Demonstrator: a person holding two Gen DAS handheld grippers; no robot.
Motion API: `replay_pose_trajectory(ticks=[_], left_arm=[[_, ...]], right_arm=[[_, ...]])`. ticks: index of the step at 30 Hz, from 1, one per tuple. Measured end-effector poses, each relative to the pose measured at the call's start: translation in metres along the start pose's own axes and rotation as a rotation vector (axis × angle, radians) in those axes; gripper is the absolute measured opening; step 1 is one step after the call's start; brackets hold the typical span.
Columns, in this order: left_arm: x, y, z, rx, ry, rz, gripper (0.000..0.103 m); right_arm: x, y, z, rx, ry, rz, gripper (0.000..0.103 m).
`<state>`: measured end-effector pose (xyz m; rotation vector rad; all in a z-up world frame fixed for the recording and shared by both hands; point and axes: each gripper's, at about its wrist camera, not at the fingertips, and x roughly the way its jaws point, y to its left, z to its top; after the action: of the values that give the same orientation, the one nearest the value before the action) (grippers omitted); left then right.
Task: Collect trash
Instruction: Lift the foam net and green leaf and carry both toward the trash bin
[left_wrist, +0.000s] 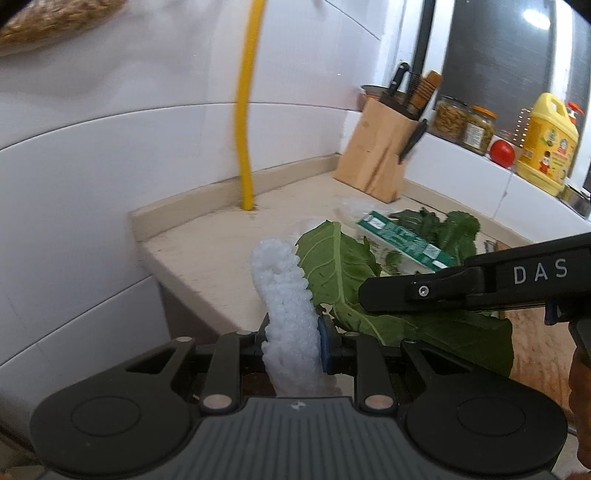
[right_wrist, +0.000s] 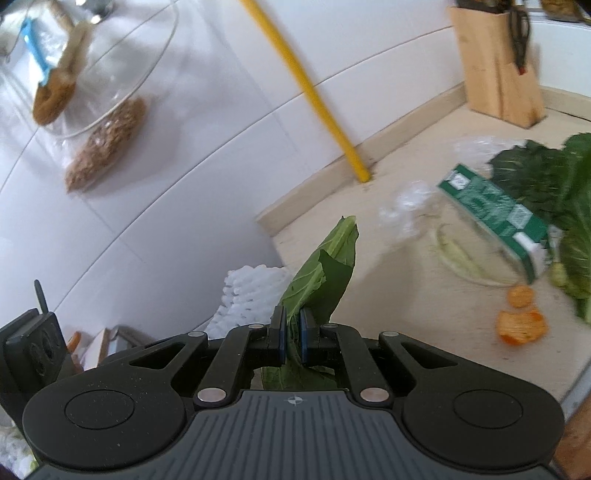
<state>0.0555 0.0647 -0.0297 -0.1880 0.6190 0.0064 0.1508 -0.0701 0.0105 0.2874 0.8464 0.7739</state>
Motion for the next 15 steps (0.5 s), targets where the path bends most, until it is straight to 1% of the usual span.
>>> replay_pose_trajectory(ticks=[7,15], left_arm=[[-0.015,0.021,-0.006,-0.015,-0.012,0.037,0.019],[-0.03,0.043,-0.013,-0.018,-0.016,0.067,0.019]], right_arm=[[0.016,0.024,-0.003,-0.037,0.027,0.033,0.011],[0.032,0.052,-0.009,-0.058,0.049,0.053,0.011]])
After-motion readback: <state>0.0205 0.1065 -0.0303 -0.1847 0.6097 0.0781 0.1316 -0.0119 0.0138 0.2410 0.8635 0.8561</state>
